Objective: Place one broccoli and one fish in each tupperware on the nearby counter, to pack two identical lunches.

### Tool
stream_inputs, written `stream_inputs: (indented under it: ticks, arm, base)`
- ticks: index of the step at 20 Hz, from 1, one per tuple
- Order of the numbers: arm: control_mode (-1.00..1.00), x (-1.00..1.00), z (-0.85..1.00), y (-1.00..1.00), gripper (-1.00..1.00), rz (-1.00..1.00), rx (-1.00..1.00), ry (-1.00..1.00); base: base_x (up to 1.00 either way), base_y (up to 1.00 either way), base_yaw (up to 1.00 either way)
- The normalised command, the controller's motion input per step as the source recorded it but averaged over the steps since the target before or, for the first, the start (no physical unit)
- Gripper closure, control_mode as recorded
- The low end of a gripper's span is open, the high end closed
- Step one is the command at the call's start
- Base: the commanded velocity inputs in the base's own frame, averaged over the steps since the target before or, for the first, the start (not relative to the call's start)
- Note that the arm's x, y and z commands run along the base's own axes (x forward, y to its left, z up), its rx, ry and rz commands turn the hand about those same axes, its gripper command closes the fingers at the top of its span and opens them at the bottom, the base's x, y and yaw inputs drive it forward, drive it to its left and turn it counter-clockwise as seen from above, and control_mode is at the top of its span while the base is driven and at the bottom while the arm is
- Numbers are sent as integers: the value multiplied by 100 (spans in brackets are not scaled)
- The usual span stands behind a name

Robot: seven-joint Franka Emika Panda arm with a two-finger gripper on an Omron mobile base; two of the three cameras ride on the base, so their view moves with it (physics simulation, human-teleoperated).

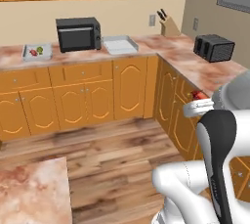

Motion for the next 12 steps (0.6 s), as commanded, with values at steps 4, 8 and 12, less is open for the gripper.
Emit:
stream_inputs:
  ticks: [4, 8, 12]
  arm:
    - [100, 0, 0, 0, 100, 0, 0, 0]
    - [100, 0, 0, 0, 100, 0, 0, 0]
    - [100, 0, 0, 0, 100, 0, 0, 0]
  base:
    - [100, -40, 3]
    - [100, -48, 3]
    - [100, -46, 3]
